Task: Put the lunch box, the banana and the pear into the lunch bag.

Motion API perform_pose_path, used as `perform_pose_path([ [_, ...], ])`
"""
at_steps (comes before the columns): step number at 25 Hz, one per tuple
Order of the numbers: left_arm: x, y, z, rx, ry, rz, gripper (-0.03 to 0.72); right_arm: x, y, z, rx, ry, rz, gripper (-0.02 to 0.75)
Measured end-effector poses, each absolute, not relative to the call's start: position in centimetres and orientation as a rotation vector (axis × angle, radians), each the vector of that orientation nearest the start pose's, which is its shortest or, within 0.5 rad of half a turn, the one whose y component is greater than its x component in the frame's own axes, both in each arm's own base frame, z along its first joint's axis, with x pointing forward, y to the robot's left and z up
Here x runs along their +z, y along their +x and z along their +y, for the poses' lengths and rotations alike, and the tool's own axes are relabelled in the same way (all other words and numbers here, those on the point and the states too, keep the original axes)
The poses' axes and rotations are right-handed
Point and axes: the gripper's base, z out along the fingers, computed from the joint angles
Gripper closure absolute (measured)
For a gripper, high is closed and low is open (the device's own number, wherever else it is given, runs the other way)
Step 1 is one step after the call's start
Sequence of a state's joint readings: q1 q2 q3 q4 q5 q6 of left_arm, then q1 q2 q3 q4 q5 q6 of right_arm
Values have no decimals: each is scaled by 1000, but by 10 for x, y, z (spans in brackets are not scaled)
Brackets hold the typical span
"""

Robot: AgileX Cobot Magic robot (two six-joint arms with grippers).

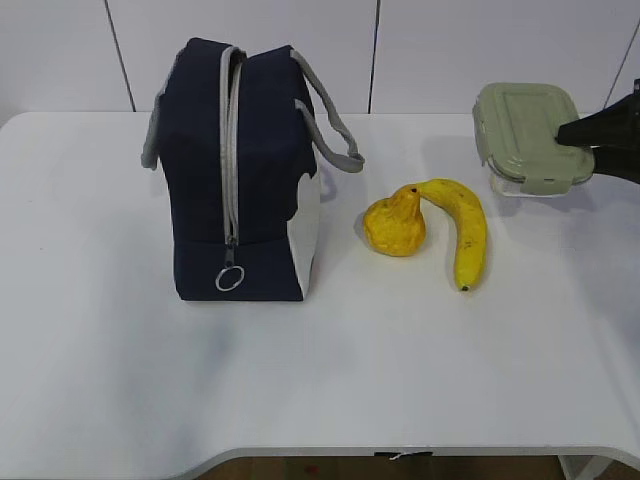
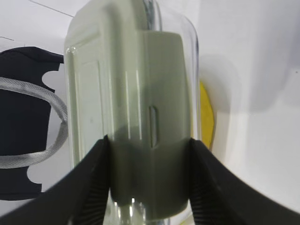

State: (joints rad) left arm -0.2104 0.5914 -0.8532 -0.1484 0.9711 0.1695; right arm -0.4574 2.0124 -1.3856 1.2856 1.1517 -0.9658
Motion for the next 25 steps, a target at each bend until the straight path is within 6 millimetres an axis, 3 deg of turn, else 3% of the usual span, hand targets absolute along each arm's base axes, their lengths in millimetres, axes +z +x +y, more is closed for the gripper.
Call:
perform_pose_path([
  [10,382,154,-67,-277,635,2214,431,226,400,-94,1168,141,2195,378],
  [17,390,202,-96,-362,712,2207,430,232,404,-91,1167,120,2187,378],
  [25,392,234,-107,-347,742,2166,430,236,406,-92,1162,118,2179,378],
])
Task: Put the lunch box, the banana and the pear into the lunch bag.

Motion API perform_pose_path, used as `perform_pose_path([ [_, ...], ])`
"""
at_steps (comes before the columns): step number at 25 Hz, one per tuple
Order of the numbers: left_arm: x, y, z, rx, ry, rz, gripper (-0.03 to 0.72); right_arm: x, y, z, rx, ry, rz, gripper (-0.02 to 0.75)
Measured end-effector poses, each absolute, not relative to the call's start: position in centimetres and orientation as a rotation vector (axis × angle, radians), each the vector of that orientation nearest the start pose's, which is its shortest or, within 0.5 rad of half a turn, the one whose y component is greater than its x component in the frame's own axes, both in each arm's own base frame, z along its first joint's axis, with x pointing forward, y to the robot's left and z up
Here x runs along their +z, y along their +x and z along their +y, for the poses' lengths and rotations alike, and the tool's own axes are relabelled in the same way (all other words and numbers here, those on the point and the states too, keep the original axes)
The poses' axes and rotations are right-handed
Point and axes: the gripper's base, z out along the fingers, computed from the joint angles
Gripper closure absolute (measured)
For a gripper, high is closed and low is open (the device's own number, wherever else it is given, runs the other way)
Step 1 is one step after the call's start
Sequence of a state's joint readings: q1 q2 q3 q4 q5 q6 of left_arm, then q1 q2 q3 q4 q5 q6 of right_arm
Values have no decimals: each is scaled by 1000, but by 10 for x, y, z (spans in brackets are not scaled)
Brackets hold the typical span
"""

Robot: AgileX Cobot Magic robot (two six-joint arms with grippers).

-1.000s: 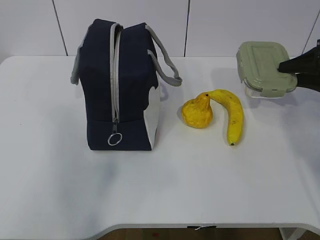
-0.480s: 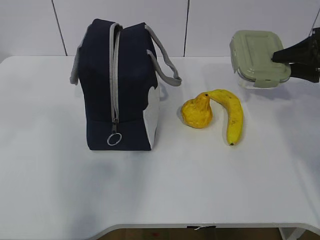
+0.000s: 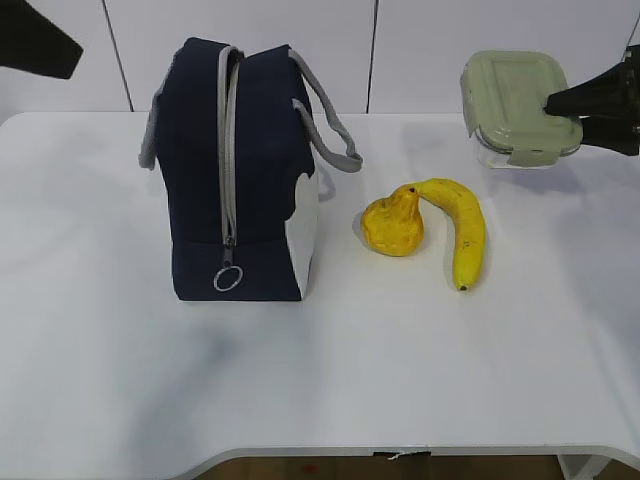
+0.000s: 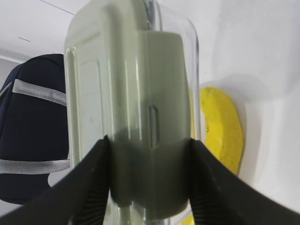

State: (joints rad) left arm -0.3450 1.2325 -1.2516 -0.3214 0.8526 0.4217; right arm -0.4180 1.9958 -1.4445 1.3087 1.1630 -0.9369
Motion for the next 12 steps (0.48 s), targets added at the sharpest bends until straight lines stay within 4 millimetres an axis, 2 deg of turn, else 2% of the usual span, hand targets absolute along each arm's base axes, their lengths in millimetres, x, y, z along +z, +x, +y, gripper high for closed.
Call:
perform_pose_path([
  [3,391,244,-105,-331,714,2162,430,236,406,-92,1163,120,2180,378],
  [12,372,283,-88,-297,597,2209,430,236,406,-91,1164,117,2180,378],
])
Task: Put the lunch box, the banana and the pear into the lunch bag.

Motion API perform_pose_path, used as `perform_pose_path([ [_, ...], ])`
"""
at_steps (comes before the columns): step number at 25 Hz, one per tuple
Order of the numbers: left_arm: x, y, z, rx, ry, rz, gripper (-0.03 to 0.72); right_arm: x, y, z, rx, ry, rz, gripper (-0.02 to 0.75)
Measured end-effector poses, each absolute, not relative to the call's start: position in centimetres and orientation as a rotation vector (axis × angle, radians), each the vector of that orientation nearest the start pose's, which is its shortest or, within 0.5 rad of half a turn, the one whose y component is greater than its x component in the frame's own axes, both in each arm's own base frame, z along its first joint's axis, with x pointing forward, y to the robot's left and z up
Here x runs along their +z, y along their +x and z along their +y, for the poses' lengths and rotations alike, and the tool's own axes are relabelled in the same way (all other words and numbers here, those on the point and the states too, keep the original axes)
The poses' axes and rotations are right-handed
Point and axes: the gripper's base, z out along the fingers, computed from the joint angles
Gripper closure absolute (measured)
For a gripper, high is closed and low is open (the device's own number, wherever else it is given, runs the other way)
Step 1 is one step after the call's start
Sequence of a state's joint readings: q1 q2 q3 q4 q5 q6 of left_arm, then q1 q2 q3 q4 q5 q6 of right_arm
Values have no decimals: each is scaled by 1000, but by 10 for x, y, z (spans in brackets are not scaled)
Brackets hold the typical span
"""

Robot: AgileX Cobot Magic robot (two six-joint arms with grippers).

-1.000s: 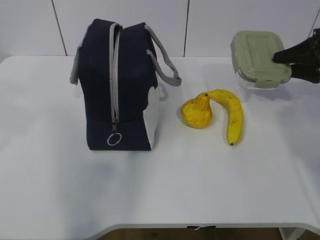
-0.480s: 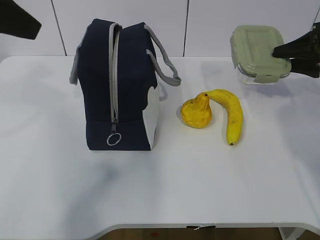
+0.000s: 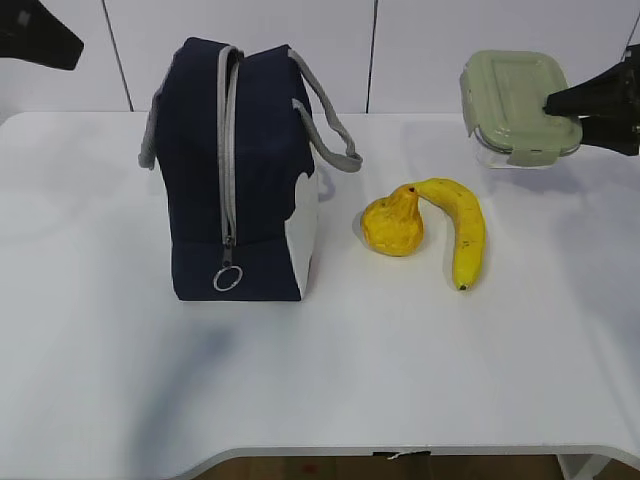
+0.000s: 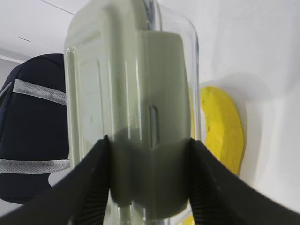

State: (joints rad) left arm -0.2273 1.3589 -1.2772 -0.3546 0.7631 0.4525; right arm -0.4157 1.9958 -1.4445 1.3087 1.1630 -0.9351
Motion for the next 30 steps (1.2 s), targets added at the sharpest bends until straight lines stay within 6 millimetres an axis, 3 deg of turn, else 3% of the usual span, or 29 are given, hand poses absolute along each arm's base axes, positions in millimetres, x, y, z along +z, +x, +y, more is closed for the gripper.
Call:
perform_pose_path([
  [6,353,325,-84,-339,507,2249,430,237,406,-91,1166,120,2181,378],
  [14,342,376,-100,-475,489,2251,428,241,406,-85,1167,99,2179,378],
  [21,330,393,-113,-638,507,2279,321,240,407,-79,1173,76,2192,378],
  [30,314,402,-117,-681,494,2316,302,239,409,-67,1186,41,2206,378],
])
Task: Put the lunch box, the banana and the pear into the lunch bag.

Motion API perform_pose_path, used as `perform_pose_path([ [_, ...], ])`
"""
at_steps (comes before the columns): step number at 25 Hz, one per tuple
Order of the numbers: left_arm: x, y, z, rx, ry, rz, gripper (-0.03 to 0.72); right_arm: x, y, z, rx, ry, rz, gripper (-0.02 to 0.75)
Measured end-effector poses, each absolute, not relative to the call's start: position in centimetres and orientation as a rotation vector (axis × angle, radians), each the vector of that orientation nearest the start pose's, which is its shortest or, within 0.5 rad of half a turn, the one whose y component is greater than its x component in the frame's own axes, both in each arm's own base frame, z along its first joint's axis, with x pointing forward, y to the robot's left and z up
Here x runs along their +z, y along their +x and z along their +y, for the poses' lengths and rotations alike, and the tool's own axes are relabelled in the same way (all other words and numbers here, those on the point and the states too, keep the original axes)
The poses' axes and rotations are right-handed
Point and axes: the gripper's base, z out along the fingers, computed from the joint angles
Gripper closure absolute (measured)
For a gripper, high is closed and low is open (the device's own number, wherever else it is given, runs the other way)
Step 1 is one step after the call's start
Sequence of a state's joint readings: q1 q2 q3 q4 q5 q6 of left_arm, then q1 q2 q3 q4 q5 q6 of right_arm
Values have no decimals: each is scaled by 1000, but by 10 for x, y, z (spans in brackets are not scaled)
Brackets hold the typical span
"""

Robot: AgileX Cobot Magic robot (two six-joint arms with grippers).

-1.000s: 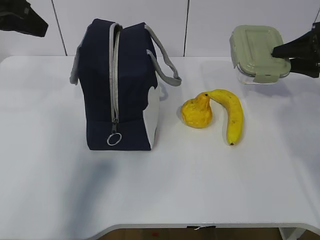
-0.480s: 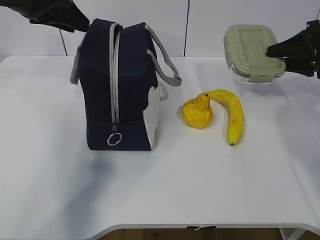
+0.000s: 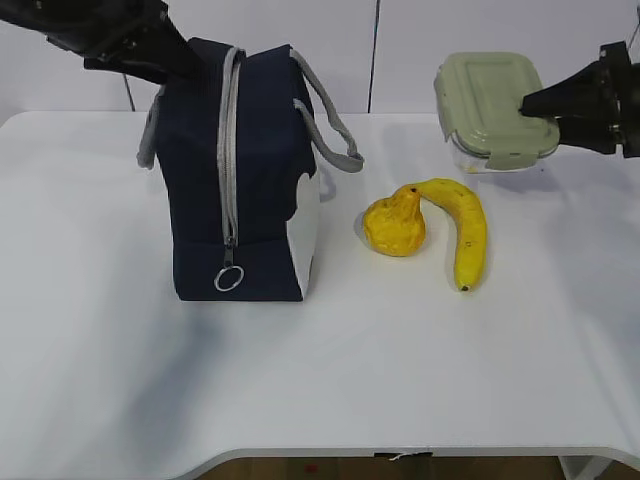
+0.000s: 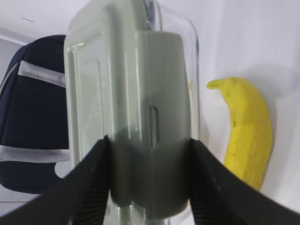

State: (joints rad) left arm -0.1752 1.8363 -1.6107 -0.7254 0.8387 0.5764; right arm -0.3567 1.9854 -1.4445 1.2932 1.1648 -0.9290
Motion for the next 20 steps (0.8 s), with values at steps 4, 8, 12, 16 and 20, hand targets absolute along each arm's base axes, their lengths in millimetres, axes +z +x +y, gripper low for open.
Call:
perform_pose_path([
  [4,306,405,-118,-697,482,2338,296,239,409,-63,1189,29,2211,378],
  [8,305,406,-119,-734,453,2338,266,239,409,-63,1184,23,2220,378],
  [12,306,407,-119,-739,428,2334,228,238,409,-62,1184,22,2220,378],
  [16,306,409,-119,-740,381,2326,211,238,409,-62,1184,20,2221,378],
  [20,299,413,-119,-745,362,2345,210,238,409,-62,1184,20,2221,378],
])
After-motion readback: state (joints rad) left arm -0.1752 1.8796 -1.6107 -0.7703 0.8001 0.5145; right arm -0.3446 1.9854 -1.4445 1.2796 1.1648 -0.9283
